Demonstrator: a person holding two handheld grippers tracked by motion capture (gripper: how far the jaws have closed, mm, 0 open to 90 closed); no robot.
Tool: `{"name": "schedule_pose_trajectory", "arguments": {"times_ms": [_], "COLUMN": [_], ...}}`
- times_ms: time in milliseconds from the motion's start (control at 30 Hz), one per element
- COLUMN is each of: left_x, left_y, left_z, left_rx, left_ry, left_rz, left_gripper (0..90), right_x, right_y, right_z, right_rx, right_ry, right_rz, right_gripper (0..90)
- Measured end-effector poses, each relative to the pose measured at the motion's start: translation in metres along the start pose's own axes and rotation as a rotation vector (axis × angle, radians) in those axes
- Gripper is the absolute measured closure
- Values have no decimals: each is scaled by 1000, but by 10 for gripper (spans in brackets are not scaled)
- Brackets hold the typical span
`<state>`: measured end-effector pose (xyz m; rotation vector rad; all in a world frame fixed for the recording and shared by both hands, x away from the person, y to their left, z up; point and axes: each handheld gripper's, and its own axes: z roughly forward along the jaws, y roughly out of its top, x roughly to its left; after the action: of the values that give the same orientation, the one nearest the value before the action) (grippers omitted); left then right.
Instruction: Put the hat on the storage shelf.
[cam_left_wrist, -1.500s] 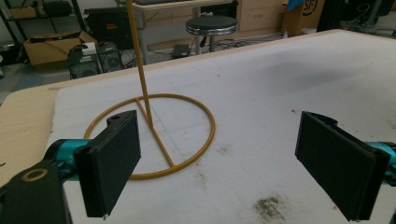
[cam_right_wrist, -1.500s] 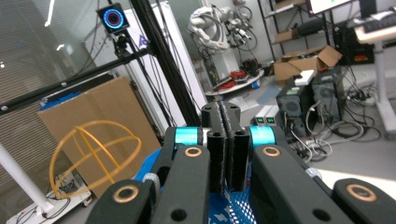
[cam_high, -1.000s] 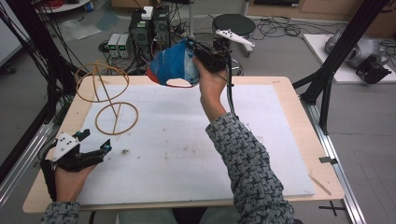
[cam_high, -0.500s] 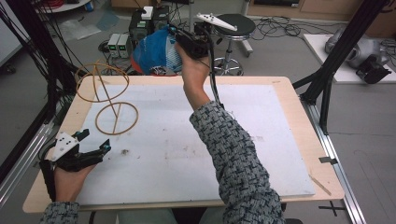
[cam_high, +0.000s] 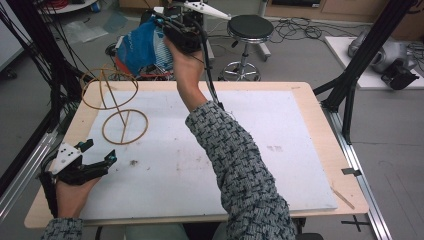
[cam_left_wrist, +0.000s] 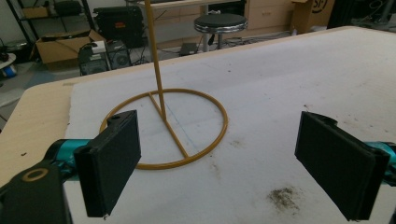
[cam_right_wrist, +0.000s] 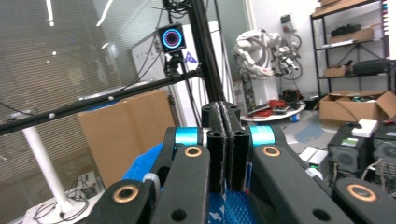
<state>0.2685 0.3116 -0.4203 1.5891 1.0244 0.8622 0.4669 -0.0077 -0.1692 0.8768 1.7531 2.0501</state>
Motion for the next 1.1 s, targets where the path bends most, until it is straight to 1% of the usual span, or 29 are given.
{"name": "schedule_pose_trajectory", "arguments": {"times_ms": [33, 67, 100, 167, 267, 333, 500, 533, 567, 600, 667, 700, 733, 800, 867, 1000, 1033, 1067, 1100], "left_x": [0, 0, 0, 0, 0, 1, 1, 1, 1, 1, 2, 2, 2, 2, 2, 3, 3, 4, 3], "left_y": [0, 0, 0, 0, 0, 0, 0, 0, -1, -1, -1, -1, -1, 0, 0, 0, 0, 0, 0], "left_z": [0, -1, -1, -2, -3, -4, -5, -6, -6, -5, -6, -6, -6, -6, -7, -7, -7, -7, -7], "left_rx": [-1, -1, -1, 0, 0, -2, -6, -4, -3, -4, -3, -4, -5, -8, -9, -11, -12, -12, -11], "left_ry": [0, 0, -1, 0, 1, 5, 7, 6, 5, 5, 5, 6, 6, 5, 6, 8, 8, 7, 7], "left_rz": [2, 2, 1, 3, 0, -2, -2, -2, -2, -2, -2, -1, -1, -1, -3, -3, -4, -4, -4], "left_gripper": [146, 146, 146, 146, 146, 145, 146, 146, 146, 146, 146, 146, 146, 146, 146, 146, 146, 146, 146], "right_x": [6, 6, 11, 17, 23, 26, 34, 34, 37, 37, 41, 41, 43, 44, 47, 49, 52, 52, 54], "right_y": [1, 1, 2, 1, 1, 1, 0, 0, -2, -2, -7, -7, -9, -11, -16, -21, -25, -25, -29], "right_z": [5, 5, 9, 15, 22, 27, 38, 38, 43, 43, 51, 51, 55, 58, 63, 67, 70, 70, 73], "right_rx": [-3, -3, -5, -6, -8, -8, -9, -9, -5, -5, 5, 5, 7, 13, 23, 42, 58, 58, 73], "right_ry": [12, 12, 24, 39, 50, 56, 69, 69, 75, 75, 86, 86, 89, 91, 99, 105, 113, 113, 121], "right_rz": [-9, -9, -11, -9, -15, -6, -8, -8, -7, -7, 1, 1, 3, 1, 8, 0, -3, -3, -13], "right_gripper": [897, 897, 897, 897, 897, 897, 897, 897, 897, 897, 897, 897, 897, 897, 897, 896, 896, 896, 896]}}
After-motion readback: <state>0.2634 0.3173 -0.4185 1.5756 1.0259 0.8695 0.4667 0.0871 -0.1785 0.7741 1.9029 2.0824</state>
